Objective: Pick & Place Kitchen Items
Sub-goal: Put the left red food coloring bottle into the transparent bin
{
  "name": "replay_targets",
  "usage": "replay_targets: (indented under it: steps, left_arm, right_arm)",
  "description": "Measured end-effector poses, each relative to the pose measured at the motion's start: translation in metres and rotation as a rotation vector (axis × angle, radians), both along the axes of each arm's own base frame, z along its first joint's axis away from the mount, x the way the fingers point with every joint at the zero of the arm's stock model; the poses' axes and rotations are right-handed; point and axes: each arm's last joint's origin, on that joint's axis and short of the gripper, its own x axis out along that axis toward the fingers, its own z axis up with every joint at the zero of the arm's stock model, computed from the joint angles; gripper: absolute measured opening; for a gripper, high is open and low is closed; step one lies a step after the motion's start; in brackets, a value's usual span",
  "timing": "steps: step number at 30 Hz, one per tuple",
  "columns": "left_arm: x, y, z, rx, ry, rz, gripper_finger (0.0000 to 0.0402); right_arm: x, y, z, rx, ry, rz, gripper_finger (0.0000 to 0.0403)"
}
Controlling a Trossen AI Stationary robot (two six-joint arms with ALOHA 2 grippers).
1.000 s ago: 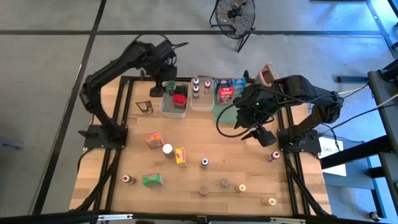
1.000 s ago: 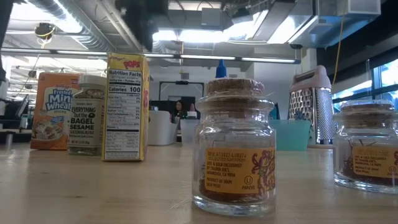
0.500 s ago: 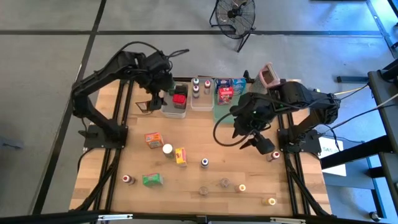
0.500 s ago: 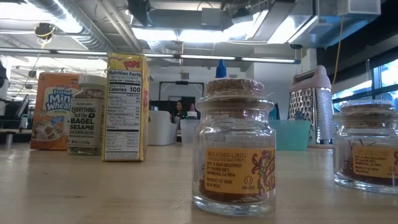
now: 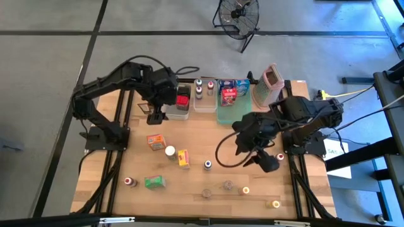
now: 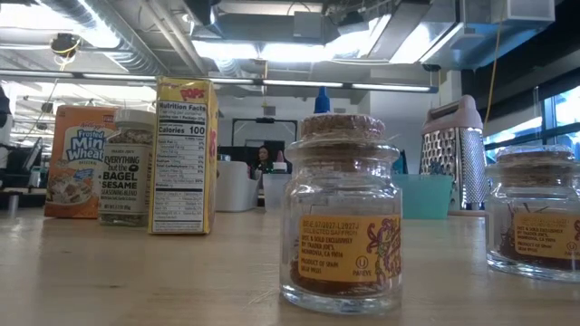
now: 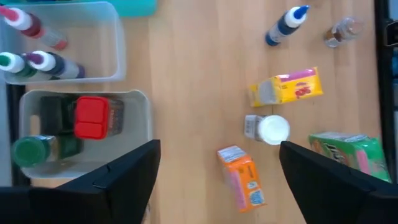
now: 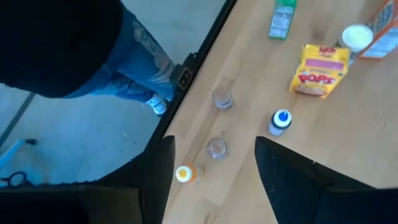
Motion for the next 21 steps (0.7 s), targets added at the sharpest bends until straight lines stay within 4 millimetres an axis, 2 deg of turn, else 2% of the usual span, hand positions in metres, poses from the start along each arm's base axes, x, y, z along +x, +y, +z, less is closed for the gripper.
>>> replay_targets:
  steps: [5,10,17,21]
  left_arm:
    - [0.002,-0.013,0.0,-0.022,-0.009,-0.091,0.034]
    - [-0.006,-0.026,0.007,-0.039,-0.032,-0.088,0.0338]
    - [-0.044,-0.069,0.028,-0.071,-0.123,-0.166,0.034]
    - [-0.071,-0.09,0.023,-0.095,-0.103,-0.145,0.0338]
  right_arm:
    - [-0.001,0.014,0.0,-0.012,-0.009,-0.069,0.0224]
    - [-0.004,0.023,0.0,-0.025,-0.018,-0.091,0.0224]
    - [0.002,0.024,0.004,-0.136,-0.156,-0.163,0.0224]
    - [0.008,0.022,0.009,-0.116,-0.219,-0.191,0.0224]
